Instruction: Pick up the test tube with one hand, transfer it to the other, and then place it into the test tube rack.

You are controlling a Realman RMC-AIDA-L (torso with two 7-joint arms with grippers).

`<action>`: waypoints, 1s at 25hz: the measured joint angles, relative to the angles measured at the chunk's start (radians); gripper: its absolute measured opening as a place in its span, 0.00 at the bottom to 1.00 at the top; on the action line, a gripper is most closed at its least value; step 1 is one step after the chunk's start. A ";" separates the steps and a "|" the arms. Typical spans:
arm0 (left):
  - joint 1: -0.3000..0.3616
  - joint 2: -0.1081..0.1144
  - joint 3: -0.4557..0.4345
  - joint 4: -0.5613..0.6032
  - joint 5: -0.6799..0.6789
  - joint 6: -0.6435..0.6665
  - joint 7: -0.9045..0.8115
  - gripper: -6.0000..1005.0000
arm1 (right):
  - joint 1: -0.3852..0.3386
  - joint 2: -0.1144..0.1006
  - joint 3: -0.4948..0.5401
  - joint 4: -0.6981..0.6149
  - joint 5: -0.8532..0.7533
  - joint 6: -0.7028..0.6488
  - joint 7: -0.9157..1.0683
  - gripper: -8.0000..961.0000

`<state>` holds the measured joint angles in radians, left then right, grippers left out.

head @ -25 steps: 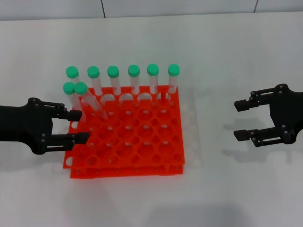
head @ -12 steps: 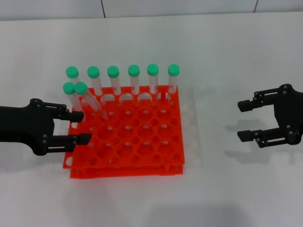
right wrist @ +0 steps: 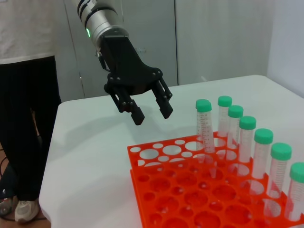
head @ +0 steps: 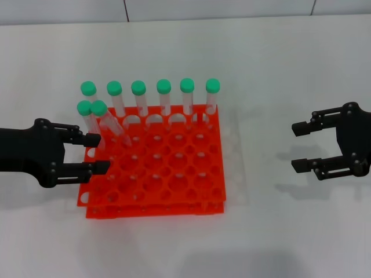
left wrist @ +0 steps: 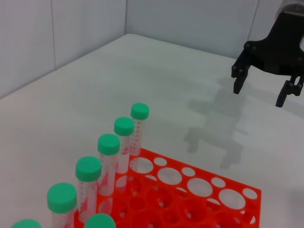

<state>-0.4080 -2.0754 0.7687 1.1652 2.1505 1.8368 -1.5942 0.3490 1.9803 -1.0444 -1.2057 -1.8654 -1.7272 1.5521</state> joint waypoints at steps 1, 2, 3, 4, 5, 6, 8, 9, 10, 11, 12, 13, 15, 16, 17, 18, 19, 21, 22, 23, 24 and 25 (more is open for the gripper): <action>0.000 0.000 0.000 0.000 0.000 0.000 0.000 0.56 | 0.000 0.000 0.000 0.000 0.000 0.001 0.000 0.69; 0.000 0.000 0.000 0.000 0.000 -0.001 0.000 0.56 | 0.000 0.001 0.000 0.000 0.000 0.002 0.000 0.69; 0.000 0.000 -0.001 0.001 0.000 -0.001 0.000 0.56 | 0.000 0.001 0.000 0.000 0.000 0.002 0.000 0.69; 0.000 0.000 -0.001 0.001 0.000 -0.001 0.000 0.56 | 0.000 0.001 0.000 0.000 0.000 0.003 0.000 0.69; 0.000 0.000 -0.002 0.001 0.000 -0.001 -0.001 0.56 | 0.000 0.001 0.000 0.000 0.000 0.003 0.000 0.69; 0.000 0.000 -0.002 0.002 0.000 -0.001 -0.001 0.56 | -0.001 0.001 0.000 0.000 0.000 0.003 0.000 0.69; 0.000 0.000 -0.002 0.002 0.000 -0.001 -0.001 0.56 | -0.001 0.001 0.000 0.000 0.000 0.003 -0.001 0.69; 0.000 0.000 -0.002 0.002 0.000 -0.001 -0.001 0.56 | -0.001 0.002 0.000 0.000 0.000 0.003 -0.001 0.69; 0.000 0.000 -0.002 0.002 0.000 -0.001 -0.001 0.56 | -0.001 0.002 0.000 0.000 0.000 0.003 -0.001 0.69; 0.000 0.000 -0.002 0.002 0.000 -0.001 0.000 0.56 | -0.001 0.002 0.000 0.000 0.000 0.003 -0.001 0.69; 0.000 0.000 -0.002 0.002 0.000 -0.001 0.000 0.56 | -0.001 0.002 0.000 0.000 0.000 0.004 -0.001 0.69; 0.000 0.000 -0.002 0.002 0.000 -0.001 0.000 0.56 | -0.001 0.003 0.000 0.000 0.000 0.004 -0.001 0.69; 0.000 0.000 -0.002 0.002 0.000 -0.001 0.000 0.56 | -0.001 0.004 0.000 0.000 0.000 0.005 -0.001 0.69; 0.000 0.000 -0.002 0.002 0.000 -0.001 0.000 0.56 | -0.001 0.005 0.000 0.000 0.000 0.005 -0.002 0.69; 0.000 0.000 -0.002 0.002 0.000 -0.001 0.001 0.56 | -0.001 0.005 0.000 0.000 0.000 0.005 -0.002 0.69; 0.000 0.000 -0.002 0.002 0.000 -0.002 0.001 0.56 | -0.001 0.005 0.000 0.000 0.000 0.005 -0.002 0.69; 0.000 0.000 -0.002 0.002 0.000 -0.002 0.001 0.56 | -0.001 0.006 0.000 0.000 0.000 0.005 -0.003 0.69; 0.000 0.001 -0.002 0.002 0.000 -0.002 0.001 0.56 | -0.001 0.007 0.000 0.000 0.000 0.005 -0.003 0.69; 0.000 0.001 -0.002 0.002 0.000 -0.002 0.001 0.56 | -0.001 0.007 0.000 0.000 0.000 0.005 -0.003 0.69; 0.000 0.002 -0.002 0.002 0.000 -0.002 0.002 0.56 | -0.001 0.007 0.000 0.000 0.000 0.006 -0.003 0.69; 0.000 0.002 -0.002 0.002 0.000 -0.002 0.002 0.56 | -0.001 0.007 0.000 0.000 0.000 0.006 -0.003 0.69; 0.000 0.002 -0.002 0.002 0.000 -0.002 0.002 0.56 | -0.001 0.007 0.000 0.000 0.000 0.006 -0.003 0.69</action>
<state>-0.4080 -2.0730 0.7671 1.1675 2.1507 1.8345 -1.5926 0.3481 1.9874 -1.0446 -1.2057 -1.8652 -1.7210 1.5492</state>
